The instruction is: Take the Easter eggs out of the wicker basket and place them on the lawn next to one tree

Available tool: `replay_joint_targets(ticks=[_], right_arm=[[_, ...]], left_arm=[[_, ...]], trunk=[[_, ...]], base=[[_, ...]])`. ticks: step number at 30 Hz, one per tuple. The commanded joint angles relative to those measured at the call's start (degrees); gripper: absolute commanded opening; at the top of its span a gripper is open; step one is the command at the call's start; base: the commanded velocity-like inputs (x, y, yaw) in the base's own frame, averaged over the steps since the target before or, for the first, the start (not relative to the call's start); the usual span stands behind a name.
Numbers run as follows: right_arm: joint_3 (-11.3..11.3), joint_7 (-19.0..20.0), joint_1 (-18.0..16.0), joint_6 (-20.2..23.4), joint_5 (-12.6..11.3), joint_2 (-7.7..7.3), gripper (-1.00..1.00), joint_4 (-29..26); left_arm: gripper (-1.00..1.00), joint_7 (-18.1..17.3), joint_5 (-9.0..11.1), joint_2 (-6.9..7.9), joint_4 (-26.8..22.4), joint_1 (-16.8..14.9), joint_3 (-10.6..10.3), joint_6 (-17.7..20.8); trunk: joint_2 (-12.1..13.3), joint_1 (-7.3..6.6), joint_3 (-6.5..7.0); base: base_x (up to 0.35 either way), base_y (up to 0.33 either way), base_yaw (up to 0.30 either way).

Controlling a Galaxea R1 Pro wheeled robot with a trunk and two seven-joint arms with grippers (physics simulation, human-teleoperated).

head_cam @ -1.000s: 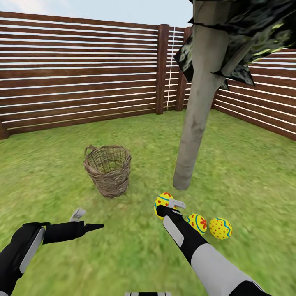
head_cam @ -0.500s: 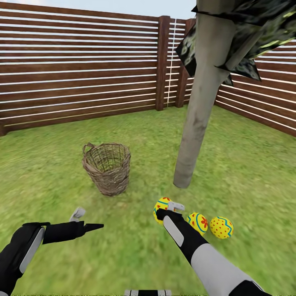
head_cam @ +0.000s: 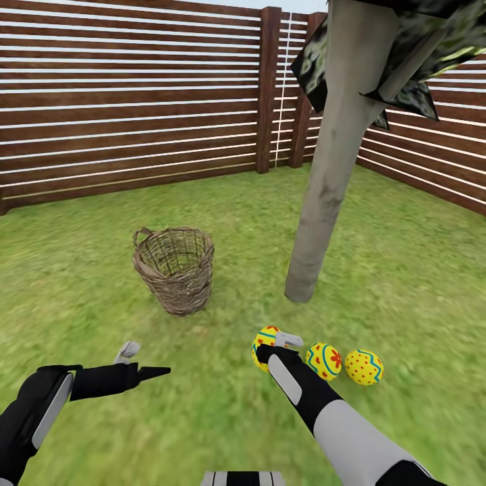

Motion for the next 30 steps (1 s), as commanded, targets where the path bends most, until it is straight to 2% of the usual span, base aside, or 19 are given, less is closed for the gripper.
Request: replay_joint_targets(ticks=[1,22,30], right_arm=[[0.14,-0.40,-0.04,0.19,-0.24,0.00,-1.00,-0.05],[0.14,-0.40,-0.04,0.09,-0.17,0.00,-1.00,0.57],[0.14,0.11,-0.04,-0.30,0.06,0.00,-1.00,0.49]], left_arm=[[1.00,-0.53,0.06,0.01,-0.01,-0.02,0.06,0.27],[1.00,-1.03,0.05,0.10,-0.01,-0.02,0.12,0.26],[1.00,-1.01,0.05,0.10,-0.01,-0.02,0.12,0.25]], trunk=[[-0.02,-0.01,-0.05],[-0.02,-0.01,-0.05],[-0.13,0.20,-1.82]], base=[[0.000,0.000,0.000],[0.051,0.010,0.000],[0.000,0.000,0.000]])
